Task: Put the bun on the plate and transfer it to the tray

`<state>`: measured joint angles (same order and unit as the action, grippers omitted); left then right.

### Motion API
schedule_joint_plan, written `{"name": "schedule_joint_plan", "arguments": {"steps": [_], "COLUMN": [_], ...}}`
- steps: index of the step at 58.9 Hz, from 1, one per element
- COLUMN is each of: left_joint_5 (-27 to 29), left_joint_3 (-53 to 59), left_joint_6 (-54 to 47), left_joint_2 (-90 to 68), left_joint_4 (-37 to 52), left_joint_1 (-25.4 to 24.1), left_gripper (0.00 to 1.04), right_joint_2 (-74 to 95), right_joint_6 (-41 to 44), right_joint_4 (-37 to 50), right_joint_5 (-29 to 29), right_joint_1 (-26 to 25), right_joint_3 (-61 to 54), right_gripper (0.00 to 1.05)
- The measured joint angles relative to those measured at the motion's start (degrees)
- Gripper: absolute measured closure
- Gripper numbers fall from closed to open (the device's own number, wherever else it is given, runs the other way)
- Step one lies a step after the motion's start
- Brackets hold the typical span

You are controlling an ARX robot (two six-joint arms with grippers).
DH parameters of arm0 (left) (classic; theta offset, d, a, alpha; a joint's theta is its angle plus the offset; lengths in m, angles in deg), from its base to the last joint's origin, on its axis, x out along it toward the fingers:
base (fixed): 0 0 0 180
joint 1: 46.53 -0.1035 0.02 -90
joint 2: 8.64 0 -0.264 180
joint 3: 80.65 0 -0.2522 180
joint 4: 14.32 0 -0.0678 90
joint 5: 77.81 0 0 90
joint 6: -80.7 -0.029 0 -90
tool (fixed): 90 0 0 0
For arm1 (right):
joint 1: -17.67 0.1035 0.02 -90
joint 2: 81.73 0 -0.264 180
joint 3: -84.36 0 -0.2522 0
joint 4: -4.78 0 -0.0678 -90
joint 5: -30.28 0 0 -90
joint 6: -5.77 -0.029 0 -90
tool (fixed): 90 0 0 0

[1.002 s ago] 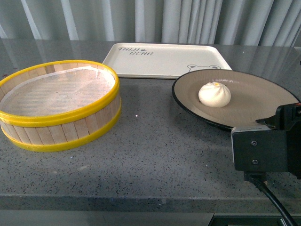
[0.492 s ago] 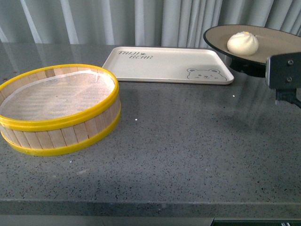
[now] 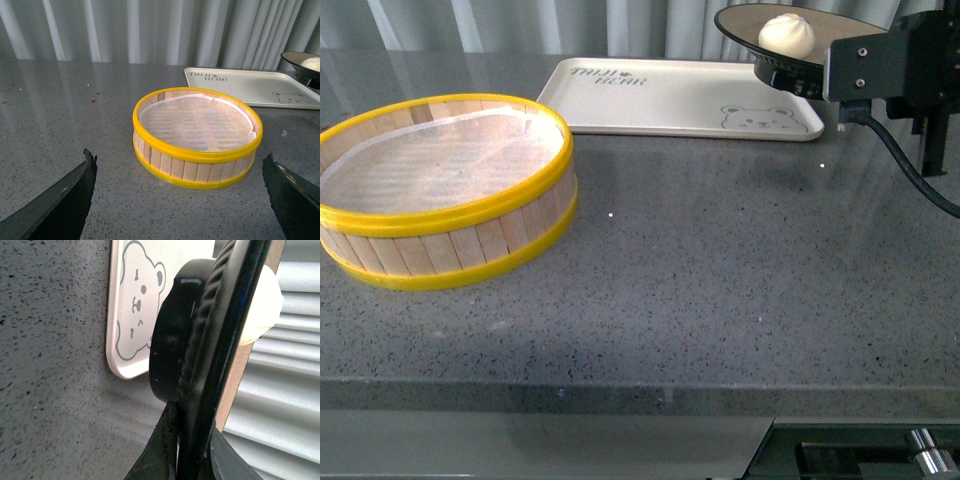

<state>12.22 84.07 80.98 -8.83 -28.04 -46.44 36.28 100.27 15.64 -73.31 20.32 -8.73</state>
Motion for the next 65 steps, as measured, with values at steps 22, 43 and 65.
{"name": "schedule_joint_plan", "arguments": {"steps": [22,43,65], "left_joint_5": [0.0,0.0,0.0], "left_joint_3": [0.0,0.0,0.0], "left_joint_6": [0.0,0.0,0.0], "left_joint_2": [0.0,0.0,0.0], "left_joint_4": [0.0,0.0,0.0], "left_joint_1": [0.0,0.0,0.0], "left_gripper": [0.07,0.07,0.07], "right_joint_2": [10.78,17.33,18.27], "right_joint_6": [1.79,2.27,1.73], "right_joint_4": [-5.97,-8.74,-8.96], "right_joint_5": [1.4,2.34,4.04], "right_joint_1": [2.38,4.79,5.7], "right_joint_3": [15.93,24.15,24.61], "right_gripper": [1.01,1.01,1.0]}}
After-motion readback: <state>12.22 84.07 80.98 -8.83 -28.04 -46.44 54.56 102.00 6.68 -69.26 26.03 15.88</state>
